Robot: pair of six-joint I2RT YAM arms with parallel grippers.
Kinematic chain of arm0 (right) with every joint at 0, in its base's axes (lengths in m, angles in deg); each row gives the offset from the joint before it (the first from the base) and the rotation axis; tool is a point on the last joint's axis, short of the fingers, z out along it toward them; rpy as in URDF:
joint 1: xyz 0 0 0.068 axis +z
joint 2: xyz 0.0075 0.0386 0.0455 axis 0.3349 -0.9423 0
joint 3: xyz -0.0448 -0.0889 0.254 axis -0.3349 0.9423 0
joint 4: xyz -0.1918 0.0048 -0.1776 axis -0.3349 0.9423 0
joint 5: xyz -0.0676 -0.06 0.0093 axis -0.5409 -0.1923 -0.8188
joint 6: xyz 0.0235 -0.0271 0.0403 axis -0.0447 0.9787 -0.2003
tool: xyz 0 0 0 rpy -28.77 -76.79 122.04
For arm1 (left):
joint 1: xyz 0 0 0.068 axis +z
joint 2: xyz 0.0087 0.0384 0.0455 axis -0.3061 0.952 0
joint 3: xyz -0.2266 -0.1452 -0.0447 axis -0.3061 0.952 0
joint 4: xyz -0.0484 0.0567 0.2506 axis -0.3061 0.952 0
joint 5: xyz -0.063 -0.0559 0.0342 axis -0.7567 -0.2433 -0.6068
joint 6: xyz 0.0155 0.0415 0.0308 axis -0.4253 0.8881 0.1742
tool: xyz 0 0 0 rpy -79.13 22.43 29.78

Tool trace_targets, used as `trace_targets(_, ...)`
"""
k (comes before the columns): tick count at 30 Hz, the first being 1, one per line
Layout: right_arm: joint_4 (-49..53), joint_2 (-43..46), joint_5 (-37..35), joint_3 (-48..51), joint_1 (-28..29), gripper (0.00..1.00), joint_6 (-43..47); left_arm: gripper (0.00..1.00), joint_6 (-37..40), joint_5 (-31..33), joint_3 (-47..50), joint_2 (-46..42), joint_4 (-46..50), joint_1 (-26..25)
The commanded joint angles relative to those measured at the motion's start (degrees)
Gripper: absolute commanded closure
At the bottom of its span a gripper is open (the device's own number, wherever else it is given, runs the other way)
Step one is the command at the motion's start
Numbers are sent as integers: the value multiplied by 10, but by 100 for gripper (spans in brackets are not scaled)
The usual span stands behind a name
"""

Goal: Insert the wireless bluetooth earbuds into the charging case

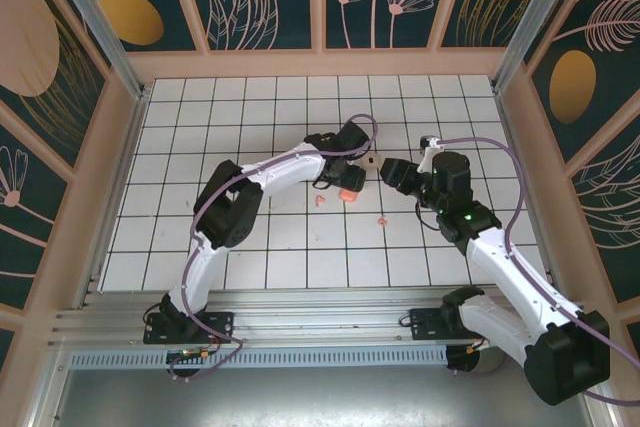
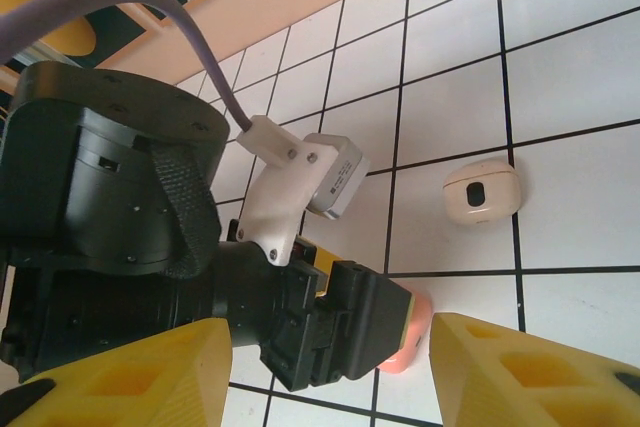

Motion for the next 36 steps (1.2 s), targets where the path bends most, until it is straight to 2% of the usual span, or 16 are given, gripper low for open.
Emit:
trace_targets(1, 0, -3, -8, -13, -5, 45, 5, 38, 11, 11, -25, 19, 29, -5)
trace_targets(19, -1, -5, -6, -10, -6, 45, 12, 39, 22, -4, -74, 70, 65, -20)
trace_targets(27, 3, -3, -5, -11, -9, 45, 14, 39, 28, 15, -60, 60, 88, -23)
trace_targets(36, 0, -2, -2, -9, -11, 45, 13, 45, 29, 31, -40, 39, 97, -25)
